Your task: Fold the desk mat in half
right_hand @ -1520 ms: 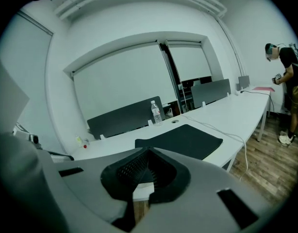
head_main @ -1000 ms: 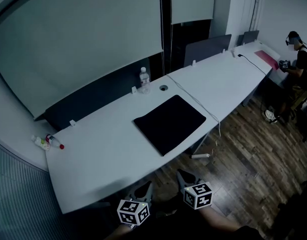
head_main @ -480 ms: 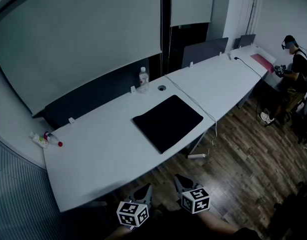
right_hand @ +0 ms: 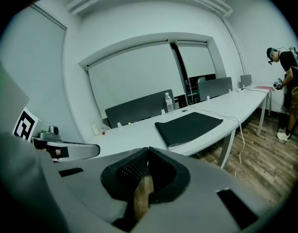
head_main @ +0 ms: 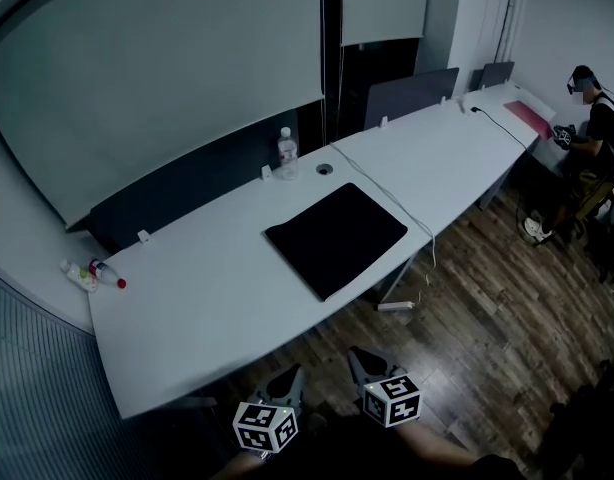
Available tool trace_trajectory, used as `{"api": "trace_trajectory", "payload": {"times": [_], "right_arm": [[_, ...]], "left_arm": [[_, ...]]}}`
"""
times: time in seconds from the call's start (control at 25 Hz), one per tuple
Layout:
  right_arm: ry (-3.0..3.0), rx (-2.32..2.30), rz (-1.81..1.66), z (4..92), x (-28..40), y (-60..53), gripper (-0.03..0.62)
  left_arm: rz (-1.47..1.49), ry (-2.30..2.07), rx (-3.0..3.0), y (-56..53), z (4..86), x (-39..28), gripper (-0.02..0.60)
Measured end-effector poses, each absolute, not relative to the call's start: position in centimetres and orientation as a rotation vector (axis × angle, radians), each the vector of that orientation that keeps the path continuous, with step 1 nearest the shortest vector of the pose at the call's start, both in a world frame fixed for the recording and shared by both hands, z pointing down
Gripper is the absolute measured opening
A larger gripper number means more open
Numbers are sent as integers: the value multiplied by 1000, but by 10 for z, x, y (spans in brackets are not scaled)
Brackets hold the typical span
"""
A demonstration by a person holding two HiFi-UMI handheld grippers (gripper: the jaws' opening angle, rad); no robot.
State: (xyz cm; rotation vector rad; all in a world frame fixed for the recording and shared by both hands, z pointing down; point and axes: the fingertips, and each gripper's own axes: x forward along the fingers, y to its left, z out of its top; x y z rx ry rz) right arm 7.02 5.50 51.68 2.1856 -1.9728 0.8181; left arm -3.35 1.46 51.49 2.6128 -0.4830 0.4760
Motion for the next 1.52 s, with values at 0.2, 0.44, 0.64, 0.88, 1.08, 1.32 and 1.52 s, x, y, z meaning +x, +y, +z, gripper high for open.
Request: {"api": "trace_trajectory", "payload": {"times": [0.2, 0.44, 0.64, 0.88, 1.08, 1.32, 1.52], "right_arm": [[-1990, 2176, 821, 520, 66, 61, 23], [-1996, 2175, 824, 521, 67, 70, 23], [-1992, 2185, 827, 520, 70, 77, 23], [-1992, 2194, 816, 518, 73, 82, 23], [-1991, 2189, 818, 521, 75, 84, 22], [-1992, 2186, 824, 522, 74, 85, 23], [-1988, 2181, 832, 523, 75, 84, 21]], "left_arm": [[488, -489, 2613, 20, 518, -33, 5], [490, -477, 2623, 28, 516, -28, 5], [500, -443, 2632, 37, 516, -19, 6], [507, -423, 2641, 42, 512, -12, 6], [510, -413, 2644, 44, 516, -9, 6], [518, -408, 2645, 45, 517, -8, 6], [527, -405, 2646, 44, 515, -7, 6]]}}
